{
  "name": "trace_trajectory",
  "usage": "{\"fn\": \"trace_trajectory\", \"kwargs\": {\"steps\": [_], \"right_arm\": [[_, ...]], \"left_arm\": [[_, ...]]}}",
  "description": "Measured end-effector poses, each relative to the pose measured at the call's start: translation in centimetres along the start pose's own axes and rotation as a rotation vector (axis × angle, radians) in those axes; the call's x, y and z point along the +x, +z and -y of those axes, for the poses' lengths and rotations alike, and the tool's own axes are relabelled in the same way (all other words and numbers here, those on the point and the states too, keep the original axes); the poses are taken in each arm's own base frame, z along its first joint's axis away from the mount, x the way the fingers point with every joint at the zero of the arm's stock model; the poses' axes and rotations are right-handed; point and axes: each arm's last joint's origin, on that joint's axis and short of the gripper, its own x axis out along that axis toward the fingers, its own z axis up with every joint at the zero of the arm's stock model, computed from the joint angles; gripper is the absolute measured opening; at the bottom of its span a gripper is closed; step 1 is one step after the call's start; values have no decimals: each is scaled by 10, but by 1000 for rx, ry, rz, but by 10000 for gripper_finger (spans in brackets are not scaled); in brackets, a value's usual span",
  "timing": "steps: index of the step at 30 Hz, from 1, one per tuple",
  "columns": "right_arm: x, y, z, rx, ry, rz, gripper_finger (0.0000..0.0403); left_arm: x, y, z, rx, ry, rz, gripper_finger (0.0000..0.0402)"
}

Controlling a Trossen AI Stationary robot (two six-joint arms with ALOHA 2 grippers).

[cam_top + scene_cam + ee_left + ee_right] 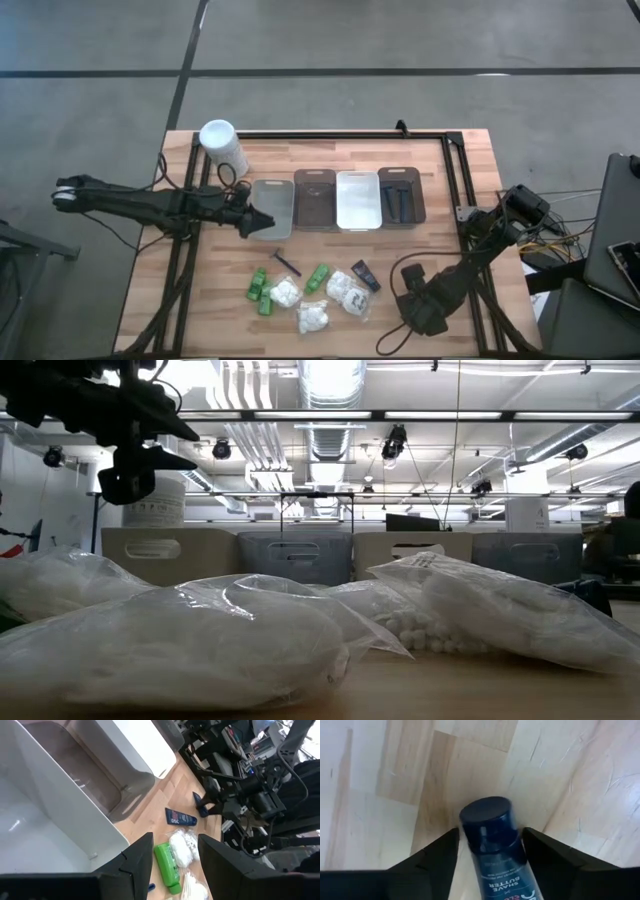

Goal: Pick & Place Travel size toiletries
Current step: Put the right dark blue shaving cream into the white bin

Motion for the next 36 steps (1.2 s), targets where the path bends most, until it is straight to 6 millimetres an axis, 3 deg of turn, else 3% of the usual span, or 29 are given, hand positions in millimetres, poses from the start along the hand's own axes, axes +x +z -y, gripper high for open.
{"fn": "trace_trajectory", "kwargs": {"steps": [9,17,24,32,36], "right_arm": [[-3,0,1,105,-7,7,126],[-34,-2,4,309,20,126,86],[-77,-10,20,609,-36,409,89],[-137,-27,49,992,-79,952,81],[-152,-33,60,1118,-61,1087,91]], "left_arm": [[0,1,-1,0,31,43,161],[0,1,-1,0,32,45,161],[0,1,-1,0,32,45,161],[0,1,-1,-2,32,45,161],[0,1,-1,-19,31,45,161]]}}
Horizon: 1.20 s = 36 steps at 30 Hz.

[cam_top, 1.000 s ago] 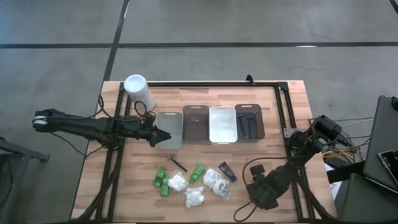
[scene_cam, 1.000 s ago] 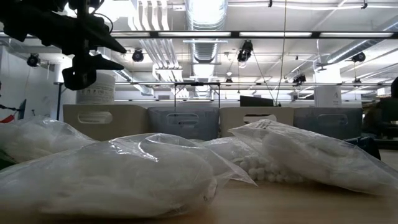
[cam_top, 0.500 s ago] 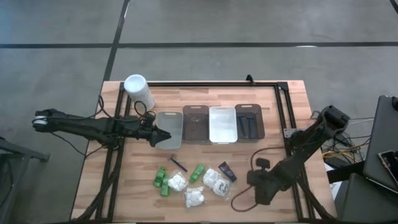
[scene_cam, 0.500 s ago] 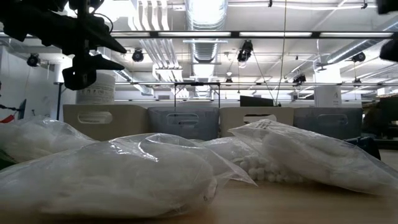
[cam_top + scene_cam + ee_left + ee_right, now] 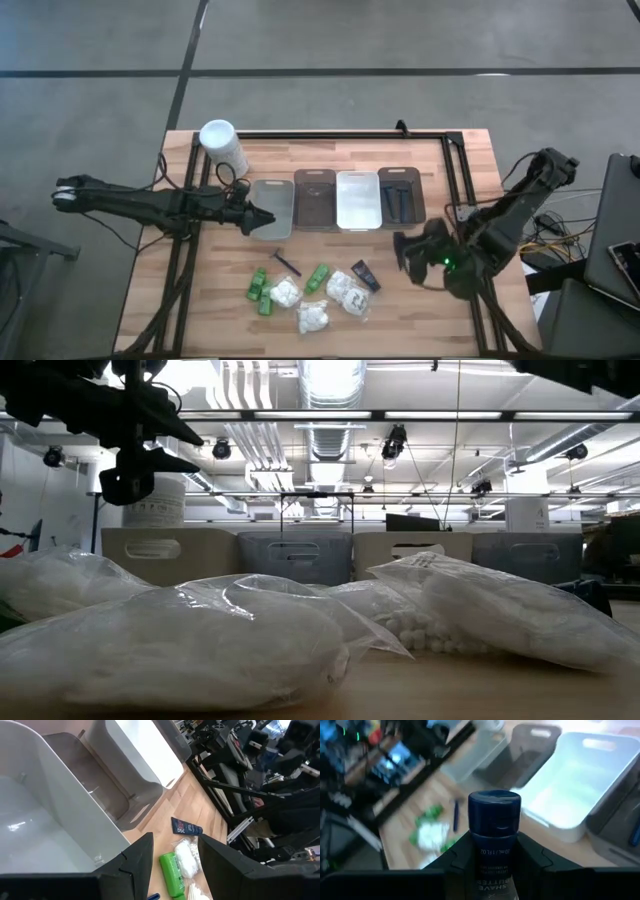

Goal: Pick & Place Travel size toiletries
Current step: Put the right dark blue shaving cream into the white bin

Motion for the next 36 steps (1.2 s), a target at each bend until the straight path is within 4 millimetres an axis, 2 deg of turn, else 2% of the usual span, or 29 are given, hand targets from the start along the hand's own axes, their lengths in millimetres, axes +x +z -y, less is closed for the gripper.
{"fn": "trace_trajectory", "kwargs": {"steps": [6,13,17,31,36], "right_arm": [[14,16,5,113,-59,12,88],[31,25,5,155,-92,25,81],[39,32,2,150,-59,-55,93],[60,33,-5,163,-33,-91,79],[78,40,1,168,-88,-98,87]], "left_arm": [[0,0,0,-12,-1,-1,161],[0,0,0,-8,0,-4,161],[0,0,0,-8,0,-4,161],[0,0,0,-7,1,-4,161],[0,0,0,-7,2,-3,161]]}}
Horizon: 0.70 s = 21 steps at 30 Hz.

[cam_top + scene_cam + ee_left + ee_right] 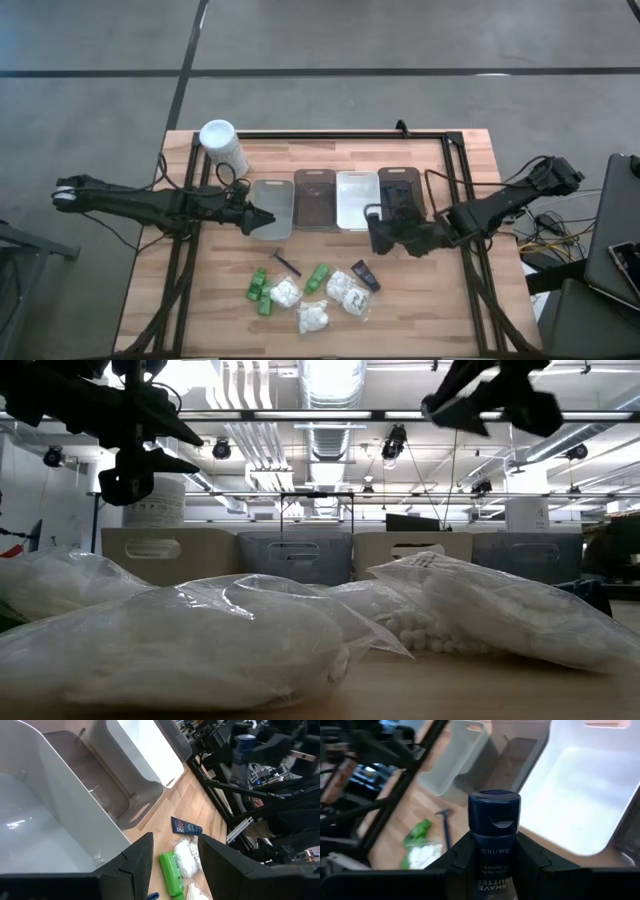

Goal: Pick & Place Travel size toiletries
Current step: Put the right dark blue shaving cream into the white bin

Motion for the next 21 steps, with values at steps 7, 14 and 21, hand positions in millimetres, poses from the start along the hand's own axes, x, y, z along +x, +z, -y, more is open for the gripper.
{"fn": "trace_trajectory", "kwargs": {"steps": [7,14,21], "right_arm": [[32,30,14,-5,-99,-18,73],[47,54,26,31,-142,-35,84],[60,58,33,53,-167,-86,77]], "left_arm": [[0,0,0,0,1,1,161],[0,0,-1,1,7,-3,161],[0,0,-1,1,6,-2,161]]}}
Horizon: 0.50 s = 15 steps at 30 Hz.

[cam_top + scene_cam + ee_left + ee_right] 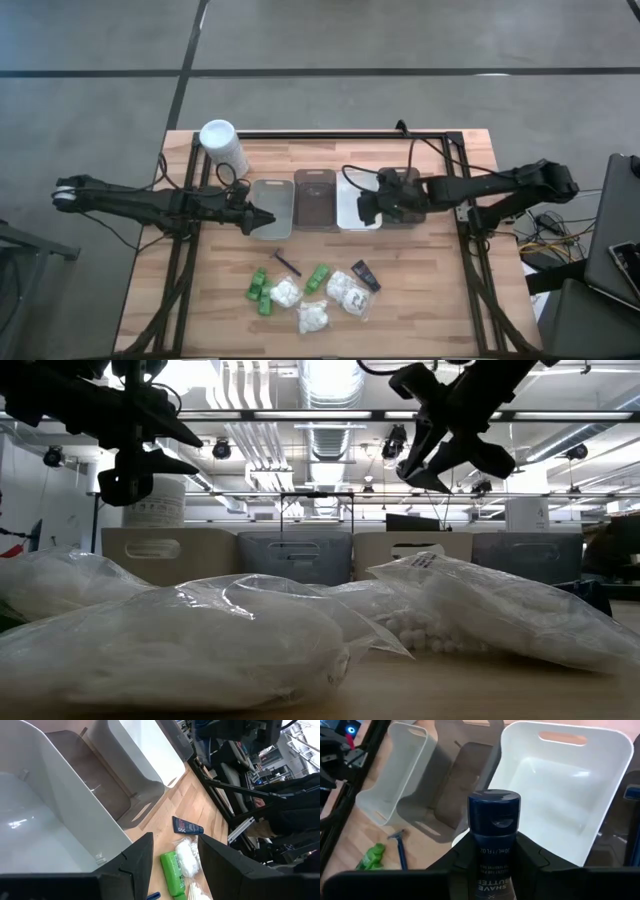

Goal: Pick & Place Travel size toiletries
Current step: Put the right dark blue shaving cream into the white bin

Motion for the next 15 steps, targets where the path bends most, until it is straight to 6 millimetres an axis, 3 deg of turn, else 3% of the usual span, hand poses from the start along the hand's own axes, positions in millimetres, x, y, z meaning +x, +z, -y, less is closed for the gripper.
{"fn": "trace_trajectory", "kwargs": {"steps": [15], "right_arm": [[-5,3,1,136,14,-11,84]], "left_arm": [[0,0,0,0,-4,-3,161]]}}
